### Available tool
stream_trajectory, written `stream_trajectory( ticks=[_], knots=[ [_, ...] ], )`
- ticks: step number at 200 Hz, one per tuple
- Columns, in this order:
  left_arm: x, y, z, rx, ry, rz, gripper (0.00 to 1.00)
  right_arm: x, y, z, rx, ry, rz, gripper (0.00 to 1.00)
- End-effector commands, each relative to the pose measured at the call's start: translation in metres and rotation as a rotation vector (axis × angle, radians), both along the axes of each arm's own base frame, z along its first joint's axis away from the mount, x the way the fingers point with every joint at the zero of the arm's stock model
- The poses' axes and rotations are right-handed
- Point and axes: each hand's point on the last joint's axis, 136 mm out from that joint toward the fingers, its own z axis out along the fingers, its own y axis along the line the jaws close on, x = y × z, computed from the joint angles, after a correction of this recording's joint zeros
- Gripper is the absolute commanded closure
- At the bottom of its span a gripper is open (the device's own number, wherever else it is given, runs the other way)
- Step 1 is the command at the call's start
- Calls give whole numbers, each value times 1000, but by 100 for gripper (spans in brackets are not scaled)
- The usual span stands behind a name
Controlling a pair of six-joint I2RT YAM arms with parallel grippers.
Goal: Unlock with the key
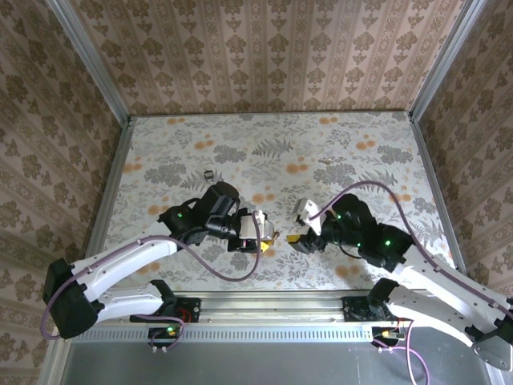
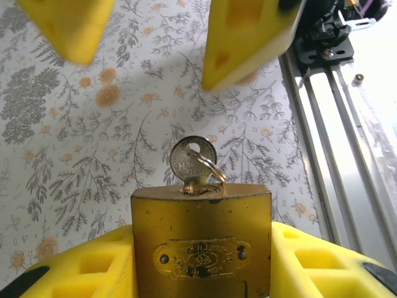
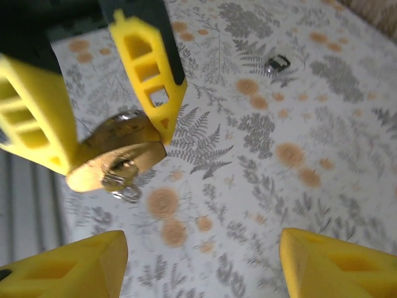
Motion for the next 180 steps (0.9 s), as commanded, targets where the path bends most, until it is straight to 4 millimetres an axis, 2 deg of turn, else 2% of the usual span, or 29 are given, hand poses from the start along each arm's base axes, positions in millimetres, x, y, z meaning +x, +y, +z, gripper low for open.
stream_trajectory(
  ticks=[1,29,60,83,128,180],
  knots=[
    [-14,7,17,-1,25,-64,100,10,17,9,-81,-359,127,34],
    [-16,9,18,17,49,-70,100,-2,38,15,-131,-496,235,36],
    [-16,10,20,20,76,-76,100,-14,46,8,-218,-623,274,41],
    [-16,10,21,29,92,-82,100,-15,47,3,-257,-683,260,49],
    [-17,8,23,26,107,-94,100,-16,44,0,-263,-689,252,64],
    [-16,7,18,54,131,-96,100,-19,40,11,-240,-721,249,66]
  ],
)
